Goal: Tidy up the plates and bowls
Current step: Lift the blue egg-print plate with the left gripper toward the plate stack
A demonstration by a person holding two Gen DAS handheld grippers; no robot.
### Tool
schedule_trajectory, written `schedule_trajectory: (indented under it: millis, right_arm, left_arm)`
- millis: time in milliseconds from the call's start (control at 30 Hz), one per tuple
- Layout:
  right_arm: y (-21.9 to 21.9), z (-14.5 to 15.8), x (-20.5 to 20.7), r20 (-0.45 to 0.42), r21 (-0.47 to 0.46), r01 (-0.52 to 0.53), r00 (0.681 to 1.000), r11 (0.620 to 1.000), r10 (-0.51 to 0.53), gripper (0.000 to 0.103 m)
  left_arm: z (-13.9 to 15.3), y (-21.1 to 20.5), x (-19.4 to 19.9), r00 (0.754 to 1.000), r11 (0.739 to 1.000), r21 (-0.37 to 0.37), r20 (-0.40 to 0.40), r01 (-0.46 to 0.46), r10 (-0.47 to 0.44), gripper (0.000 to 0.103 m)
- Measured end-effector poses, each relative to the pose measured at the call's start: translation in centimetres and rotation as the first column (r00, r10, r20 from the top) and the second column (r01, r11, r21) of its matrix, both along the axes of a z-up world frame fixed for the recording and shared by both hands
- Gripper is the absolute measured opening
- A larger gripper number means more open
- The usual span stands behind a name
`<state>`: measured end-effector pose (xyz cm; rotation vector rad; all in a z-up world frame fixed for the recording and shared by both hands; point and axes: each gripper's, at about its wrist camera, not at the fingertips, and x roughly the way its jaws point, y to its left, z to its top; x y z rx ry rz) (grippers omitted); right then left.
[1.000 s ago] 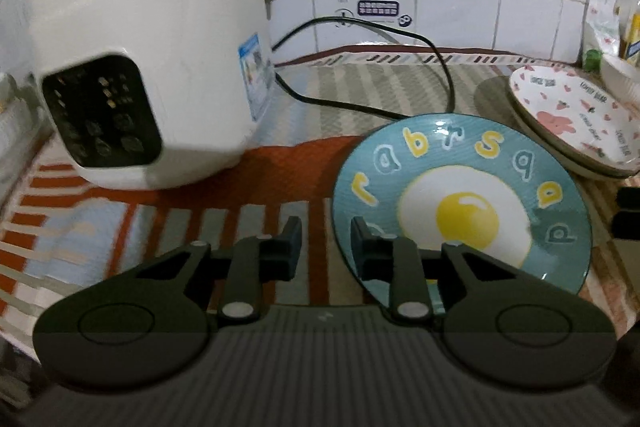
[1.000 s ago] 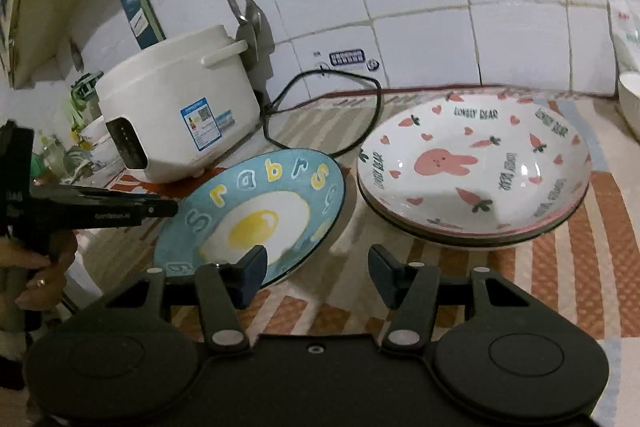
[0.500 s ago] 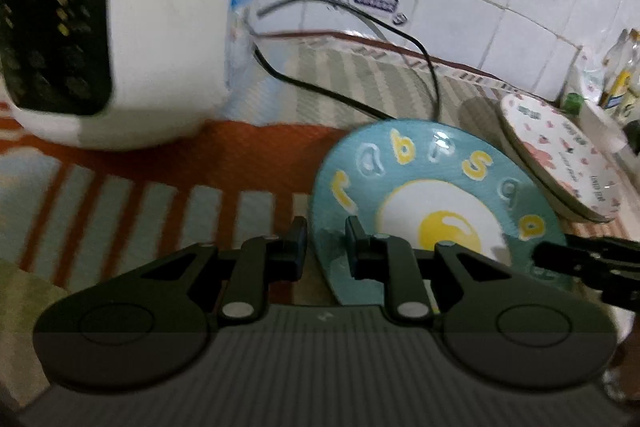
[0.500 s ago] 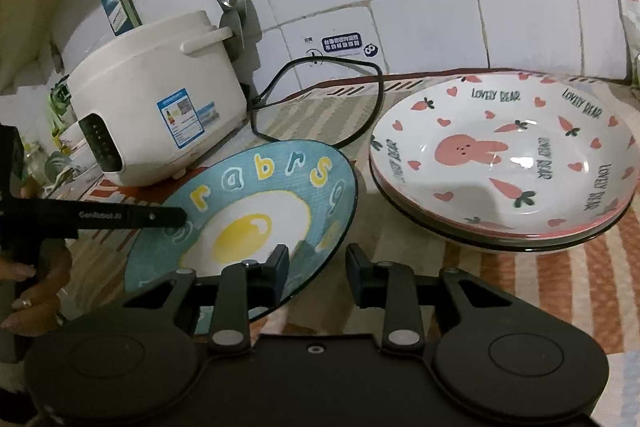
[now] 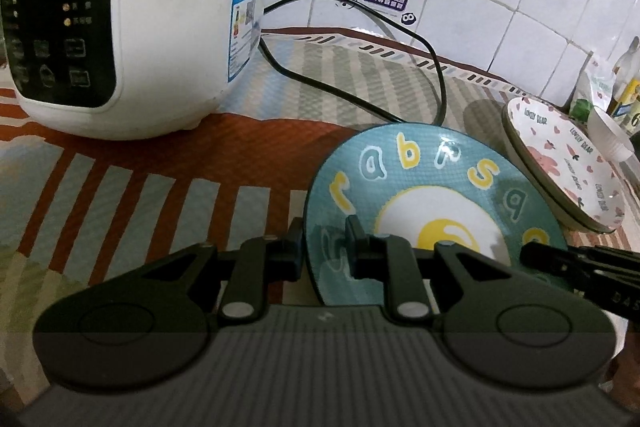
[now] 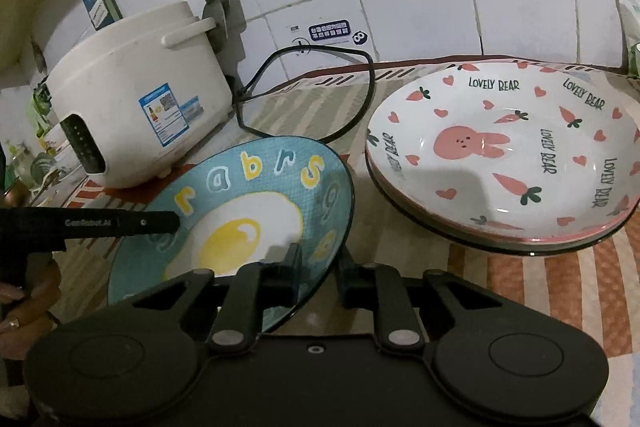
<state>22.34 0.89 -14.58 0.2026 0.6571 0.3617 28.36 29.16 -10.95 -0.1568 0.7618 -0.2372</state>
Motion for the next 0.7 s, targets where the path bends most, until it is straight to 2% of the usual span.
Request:
schedule_trajectory:
  millis: [167, 433, 700]
  right_arm:
    - [-0.2, 0.9, -0.9, 0.011, 0.013, -0.007, 1.0, 1.0, 0.007, 0.021]
    - [-1.4, 4.1, -2.6, 0.003, 0.019, -0.04, 0.999, 0.999, 0.04, 0.021]
    - [-4.6, 7.3, -4.8, 0.014, 0.018, -0.046, 0.999, 0.999, 0.046, 0.021]
  left_arm:
    - [1.2, -0.1, -1.0, 1.0, 1.0, 0.012, 0.006, -0.007, 0.007, 0.019]
    - [4.2, -0.7, -3.3, 1.0, 1.0, 0.013, 0.017, 0.011, -0.011, 0.019]
    - [7.2, -3.1, -5.8, 0.998, 0.999, 0.01, 0.037, 0.053, -0.053, 0.019]
